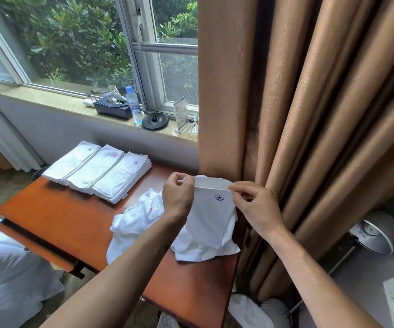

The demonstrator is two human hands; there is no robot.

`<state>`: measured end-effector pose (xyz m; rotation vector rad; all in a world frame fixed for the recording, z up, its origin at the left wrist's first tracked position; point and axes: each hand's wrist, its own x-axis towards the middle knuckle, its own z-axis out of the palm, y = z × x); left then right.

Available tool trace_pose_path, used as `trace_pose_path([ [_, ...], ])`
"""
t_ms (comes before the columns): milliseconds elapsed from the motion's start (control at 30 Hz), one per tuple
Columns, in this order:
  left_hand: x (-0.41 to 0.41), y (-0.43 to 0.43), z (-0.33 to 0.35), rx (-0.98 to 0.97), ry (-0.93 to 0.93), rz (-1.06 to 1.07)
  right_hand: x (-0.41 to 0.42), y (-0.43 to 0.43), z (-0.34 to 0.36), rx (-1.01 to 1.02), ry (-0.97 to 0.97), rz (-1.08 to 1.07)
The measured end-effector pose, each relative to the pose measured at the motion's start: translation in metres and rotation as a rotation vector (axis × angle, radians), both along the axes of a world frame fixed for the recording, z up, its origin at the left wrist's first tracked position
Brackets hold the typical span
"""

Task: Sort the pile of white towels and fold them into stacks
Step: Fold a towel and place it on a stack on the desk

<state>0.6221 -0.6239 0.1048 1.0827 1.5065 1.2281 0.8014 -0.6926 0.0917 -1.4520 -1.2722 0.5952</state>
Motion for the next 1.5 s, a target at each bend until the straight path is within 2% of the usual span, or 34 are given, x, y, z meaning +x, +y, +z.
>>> trace_pose_path([
  [100,-0.003,0.000,0.006,-0.007,-0.017,-0.005,0.001,0.003,0.005,-0.014,-0.035,0.027],
  [267,-0.012,0.000,0.011,-0.015,-0.012,-0.009,0.002,0.007,0.013,0.013,-0.223,0.099],
  [367,-0.017,-0.002,0.015,0.016,-0.099,-0.078,0.005,0.011,0.015,0.023,-0.271,0.120],
  [433,-0.019,-0.005,0.013,0.067,-0.046,-0.128,0.007,0.013,0.017,0.018,-0.282,0.129],
  [567,-0.023,-0.006,0.006,0.163,0.128,-0.127,0.012,0.015,0.022,-0.005,-0.244,0.148],
  [700,-0.025,-0.003,0.003,0.143,0.256,-0.130,0.013,0.016,0.024,-0.020,-0.199,0.136],
  [933,-0.043,-0.005,0.003,0.152,0.327,-0.233,-0.002,0.034,0.022,0.004,-0.275,0.165],
  [1200,-0.110,-0.002,0.001,0.170,0.327,-0.109,-0.067,0.066,0.007,-0.093,-0.290,0.369],
  [1500,-0.212,0.020,-0.002,0.095,0.458,0.017,-0.167,0.103,0.001,-0.150,-0.070,0.431],
])
